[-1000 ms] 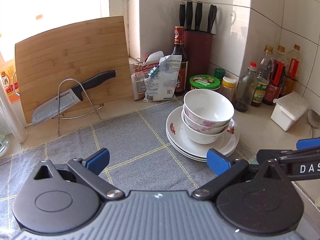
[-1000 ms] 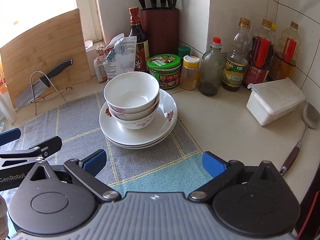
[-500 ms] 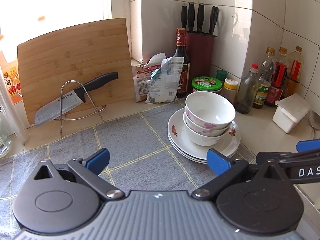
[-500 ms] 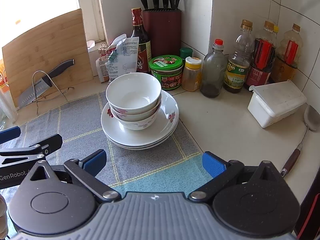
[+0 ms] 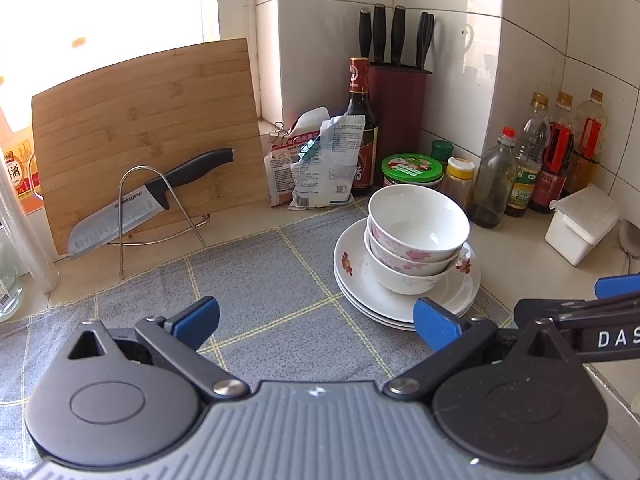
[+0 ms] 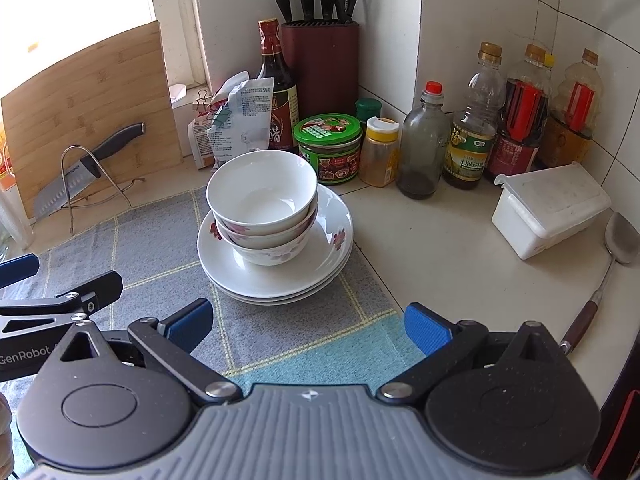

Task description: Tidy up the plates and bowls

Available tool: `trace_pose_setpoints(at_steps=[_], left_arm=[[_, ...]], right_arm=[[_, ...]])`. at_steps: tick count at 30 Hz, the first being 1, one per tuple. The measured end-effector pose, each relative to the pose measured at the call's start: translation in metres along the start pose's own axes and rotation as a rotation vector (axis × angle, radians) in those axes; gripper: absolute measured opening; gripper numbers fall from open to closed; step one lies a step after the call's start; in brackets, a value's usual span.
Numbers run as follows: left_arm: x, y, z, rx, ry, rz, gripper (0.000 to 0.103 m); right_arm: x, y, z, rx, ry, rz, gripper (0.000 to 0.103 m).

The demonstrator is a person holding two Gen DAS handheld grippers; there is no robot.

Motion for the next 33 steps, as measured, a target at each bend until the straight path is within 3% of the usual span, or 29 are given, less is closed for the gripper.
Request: trace_pose_setpoints(at_steps=[33], left_arm=[[0.0024, -0.0024, -0.0072, -0.004, -0.010, 0.001, 0.102]], right_arm=[[-0.0013, -0.0027, -0.0039, -0.009, 0.000, -0.008, 0.103]])
Point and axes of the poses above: each gripper's, at about its wrist camera, not at the fingertips, and x roughly the way its jaws point, z to its left, y to its underside, the point moved 7 cm from there along x, roughly the way its jaws point, and after that the axes turned 3 degrees about z, right-handed, at the moved point
